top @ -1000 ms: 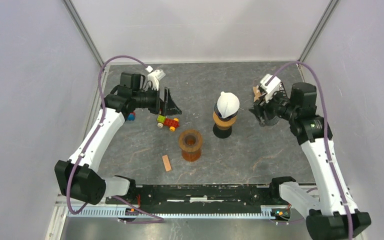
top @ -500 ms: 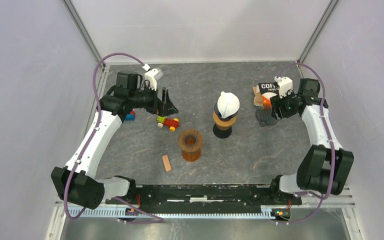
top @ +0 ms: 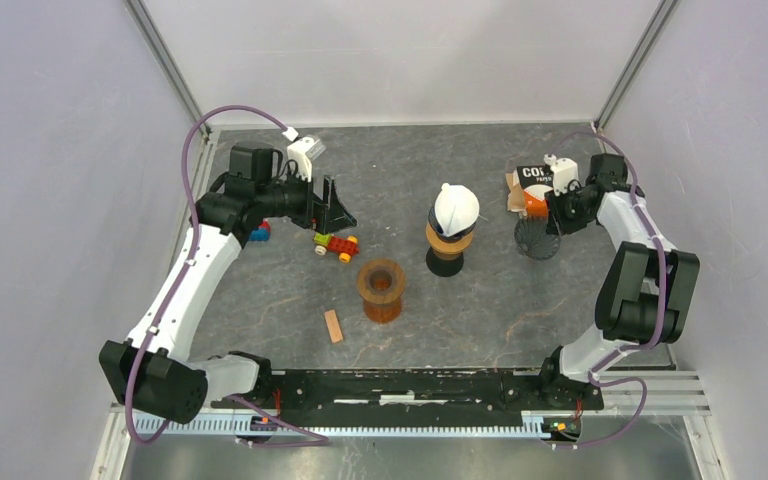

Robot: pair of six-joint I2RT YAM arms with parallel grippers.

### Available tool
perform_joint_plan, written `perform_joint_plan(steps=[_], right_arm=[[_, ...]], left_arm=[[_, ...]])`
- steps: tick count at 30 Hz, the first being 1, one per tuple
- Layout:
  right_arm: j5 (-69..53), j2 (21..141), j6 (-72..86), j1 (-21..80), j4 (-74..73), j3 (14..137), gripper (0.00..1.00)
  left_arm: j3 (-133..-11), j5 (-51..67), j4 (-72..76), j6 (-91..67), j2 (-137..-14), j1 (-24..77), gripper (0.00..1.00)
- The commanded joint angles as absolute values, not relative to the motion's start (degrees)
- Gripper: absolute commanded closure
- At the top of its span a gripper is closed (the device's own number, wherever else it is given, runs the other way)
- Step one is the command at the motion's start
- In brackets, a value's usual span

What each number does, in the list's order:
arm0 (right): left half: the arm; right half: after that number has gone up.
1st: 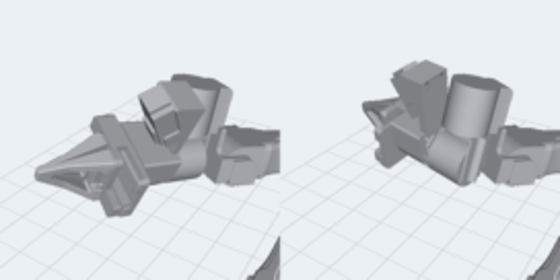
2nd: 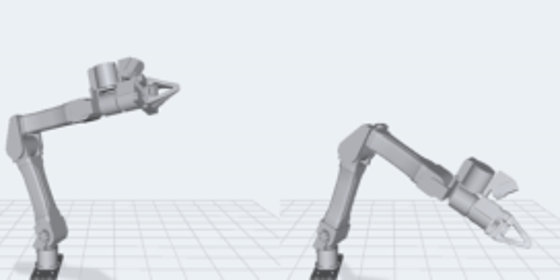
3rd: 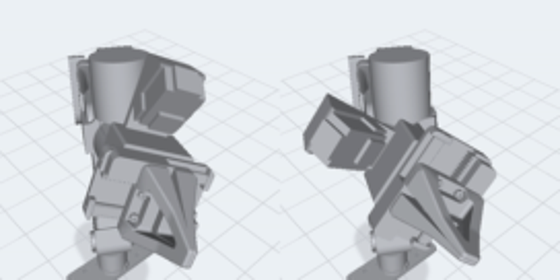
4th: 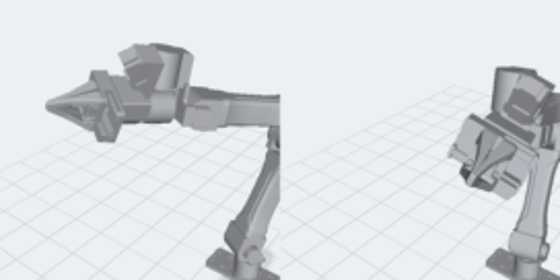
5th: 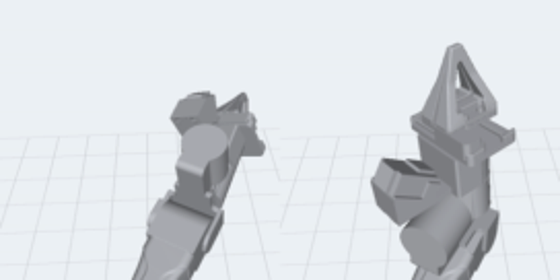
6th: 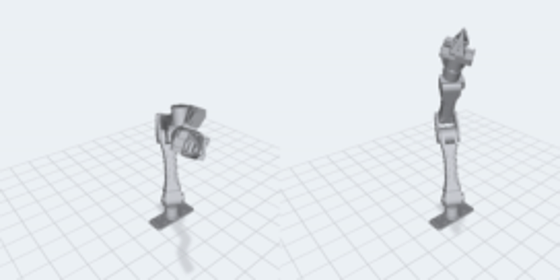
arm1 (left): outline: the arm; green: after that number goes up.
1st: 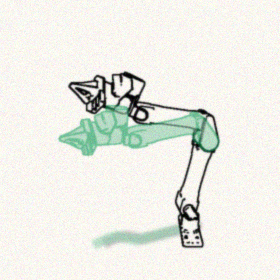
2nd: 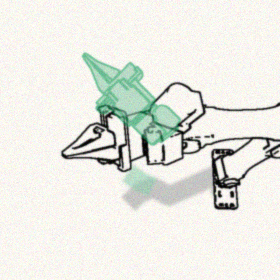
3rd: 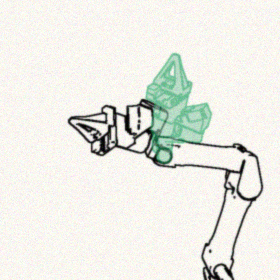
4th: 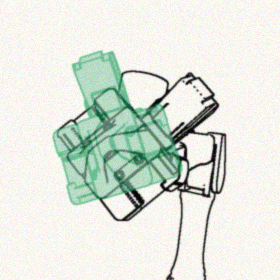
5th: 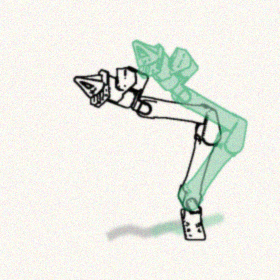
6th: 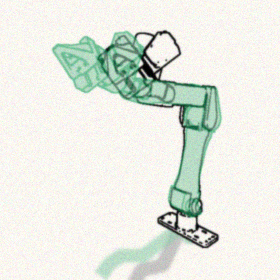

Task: Place the coffee filter in the dripper
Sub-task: Pick up the coffee dripper from the center of the board.

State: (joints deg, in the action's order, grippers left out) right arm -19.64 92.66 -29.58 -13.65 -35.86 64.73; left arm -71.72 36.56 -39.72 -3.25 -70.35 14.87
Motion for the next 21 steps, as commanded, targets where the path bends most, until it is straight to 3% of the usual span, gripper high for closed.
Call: perform_joint_plan(steps=[1, 6, 16, 21], right_arm=[[-21.81, 93.71, -28.77, -14.02, -35.53, 69.01, 0.80], [-21.37, 93.39, -28.56, -14.14, -36.65, 71.93, 1.00], [-26.99, 86.50, -28.33, -14.30, -49.31, 96.12, 1.00], [-30.66, 85.63, -25.63, -9.51, -52.73, 106.54, 1.00]], left_arm=[[-73.40, 37.86, -37.95, -0.44, -69.04, 15.12, 0.07], [-73.85, 38.25, -37.29, -0.79, -68.91, 15.21, 0.07], [-80.28, 38.14, -36.42, -1.94, -70.43, 15.69, 0.09], [-83.40, 37.57, -34.65, -2.37, -72.08, 17.31, 0.12]])
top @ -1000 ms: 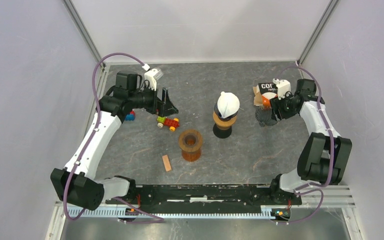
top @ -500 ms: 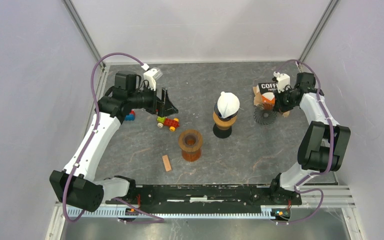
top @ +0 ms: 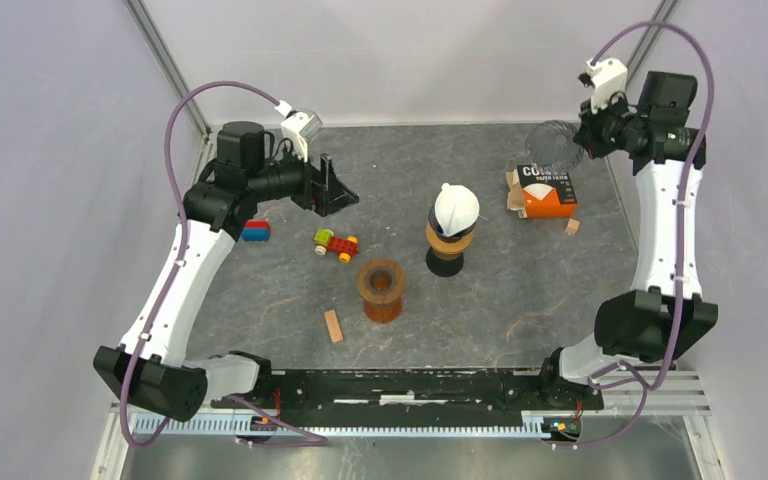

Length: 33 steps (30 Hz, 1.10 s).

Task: Place the coffee filter in the dripper
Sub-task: Pick up the coffee dripper from the center of the board.

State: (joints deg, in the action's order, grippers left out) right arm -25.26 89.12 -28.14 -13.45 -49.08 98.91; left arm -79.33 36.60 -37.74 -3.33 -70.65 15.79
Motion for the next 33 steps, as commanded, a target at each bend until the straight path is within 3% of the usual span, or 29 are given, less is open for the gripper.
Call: perform_joint_plan(steps=[1, 8, 16, 17, 18, 24, 33], right_arm=[[-30.80, 85.31, -24.94, -7.80, -52.57, 108.06, 1.00], [-32.33, 81.60, -19.28, 8.92, -45.11, 110.30, 1.00], [-29.89, 81.36, -14.01, 25.78, -36.81, 101.68, 1.00], [-33.81, 81.58, -13.89, 26.94, -36.47, 101.09, 1.00], [-28.54, 81.74, -13.80, 28.11, -36.02, 100.25, 1.00], [-27.83, 81.70, -12.16, 31.97, -33.68, 97.04, 1.00], [-26.86, 81.98, -11.53, 33.18, -33.22, 96.73, 1.00]], left_arm=[[-84.29, 36.90, -34.92, -1.83, -72.43, 17.99, 0.12], [-89.83, 31.18, -36.54, 0.79, -74.53, 25.05, 0.16], [-98.11, 20.61, -40.50, -2.50, -77.95, 31.98, 0.22], [-98.49, 20.46, -40.93, -3.51, -77.85, 32.08, 0.22], [-98.30, 20.69, -40.82, -4.04, -77.40, 32.17, 0.22], [-96.95, 14.91, -41.74, -4.10, -76.83, 33.11, 0.28], [-95.89, 10.22, -43.65, -0.20, -78.21, 37.43, 0.48]])
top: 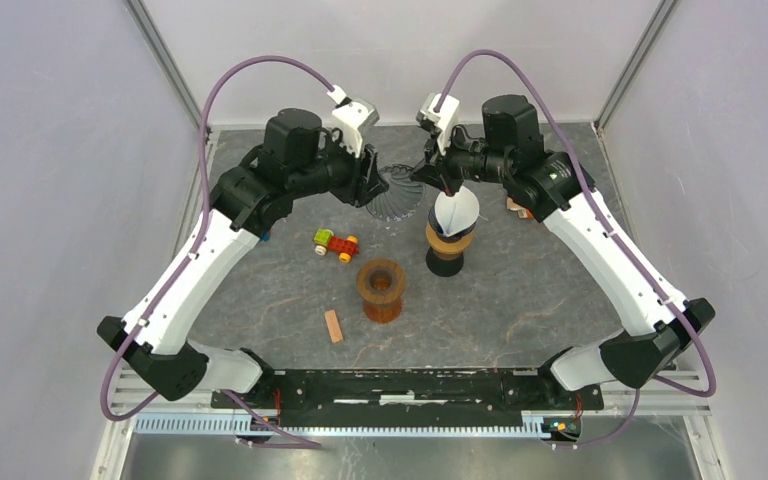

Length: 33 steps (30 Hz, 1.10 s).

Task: Place the coffee filter in the dripper
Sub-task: Pick up the coffee dripper from the center of the board, then place the coffee dripper in the dripper holder.

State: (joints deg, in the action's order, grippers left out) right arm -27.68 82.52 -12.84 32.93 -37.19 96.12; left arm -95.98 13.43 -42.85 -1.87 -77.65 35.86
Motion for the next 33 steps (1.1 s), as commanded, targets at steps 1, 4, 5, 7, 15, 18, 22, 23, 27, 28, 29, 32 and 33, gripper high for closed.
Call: perform_joint_plan(steps=[1, 4, 5, 7, 15, 18, 22, 23, 27, 28, 29, 32, 33], right_arm=[[-26.84, 82.08, -11.51, 33.31, -33.22, 96.64, 1.00], [-26.73, 81.82, -11.59, 33.43, -32.96, 95.76, 1.00], [-26.60, 81.71, -11.60, 33.43, -32.88, 95.45, 1.00], [-26.65, 81.52, -11.60, 33.49, -32.87, 94.99, 1.00], [-28.80, 80.46, -10.87, 33.50, -31.55, 93.63, 1.00], [-29.09, 79.79, -11.57, 33.49, -31.25, 92.84, 0.98], [-28.09, 78.40, -14.57, 33.30, -31.90, 91.65, 0.54], [-28.04, 77.75, -15.60, 33.18, -31.84, 90.84, 0.45], [-30.08, 73.05, -22.25, 32.31, -31.15, 86.06, 0.34], [-30.49, 72.04, -24.17, 32.21, -31.37, 85.07, 0.33], [-31.01, 71.03, -26.80, 32.22, -32.04, 84.17, 0.32], [-35.08, 69.24, -33.14, 32.25, -35.24, 81.86, 0.31], [-37.33, 68.92, -34.72, 32.26, -36.18, 81.03, 0.31]], left_arm=[[-95.89, 9.78, -43.81, -0.11, -78.35, 37.67, 0.50], [-95.90, 8.57, -43.85, -0.08, -78.49, 38.14, 0.64], [-95.89, 8.31, -43.86, -0.09, -78.42, 38.14, 0.68], [-95.93, 8.27, -43.86, 1.66, -78.35, 38.24, 0.73], [-94.98, 11.42, -43.86, 1.14, -79.50, 38.23, 0.98], [-95.37, 13.10, -44.68, 0.62, -79.10, 38.16, 0.98], [-98.34, 16.46, -51.17, 0.61, -79.72, 37.77, 0.98], [-98.72, 17.95, -52.59, -1.15, -79.80, 37.56, 0.98], [-98.11, 24.96, -58.29, -2.34, -79.00, 36.30, 0.98], [-97.64, 26.51, -59.70, -2.46, -78.91, 35.72, 0.98], [-97.67, 28.08, -61.65, -2.31, -78.88, 35.09, 0.98], [-98.21, 32.22, -67.49, -1.31, -79.95, 32.88, 0.98], [-97.82, 33.28, -68.89, -1.12, -80.24, 31.96, 0.98]])
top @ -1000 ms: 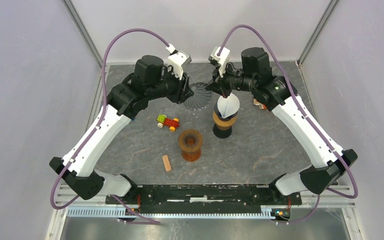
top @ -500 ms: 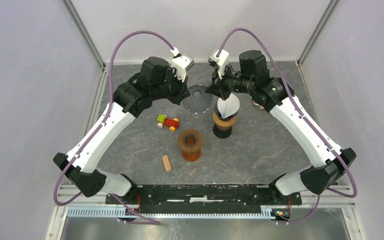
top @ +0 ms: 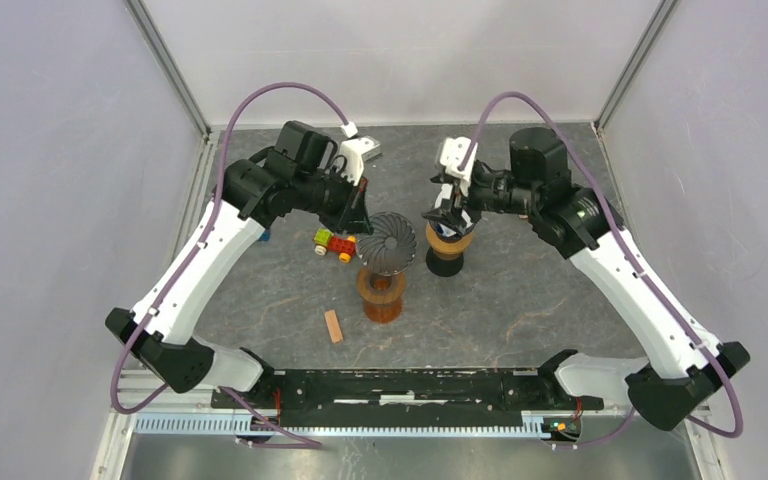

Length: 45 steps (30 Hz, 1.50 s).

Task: Place the coffee filter in the dripper
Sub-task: Place the coffee dripper in the dripper holder.

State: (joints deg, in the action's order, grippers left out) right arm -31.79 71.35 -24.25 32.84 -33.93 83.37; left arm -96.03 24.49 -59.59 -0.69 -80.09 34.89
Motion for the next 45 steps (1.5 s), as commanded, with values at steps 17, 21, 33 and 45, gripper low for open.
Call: perform_joint_plan(steps=[17, 21, 33, 45], right_arm=[[-48.70, 72.61, -41.40, 37.51, -39.03, 76.71, 0.31], [-48.45, 71.92, -45.57, 38.70, -43.34, 76.26, 0.32], [-45.62, 71.59, -50.45, 43.12, -47.54, 74.39, 0.44], [-40.71, 75.78, -51.15, 47.92, -48.23, 77.18, 0.56]], left_arm=[[-91.49, 36.72, -70.79, -2.78, -85.83, 28.32, 0.98], [-90.84, 37.98, -69.78, -3.33, -86.48, 28.17, 0.98], [-90.40, 38.01, -68.75, -3.87, -87.75, 28.06, 0.98], [-89.25, 37.37, -68.77, -3.86, -87.28, 27.55, 0.98]])
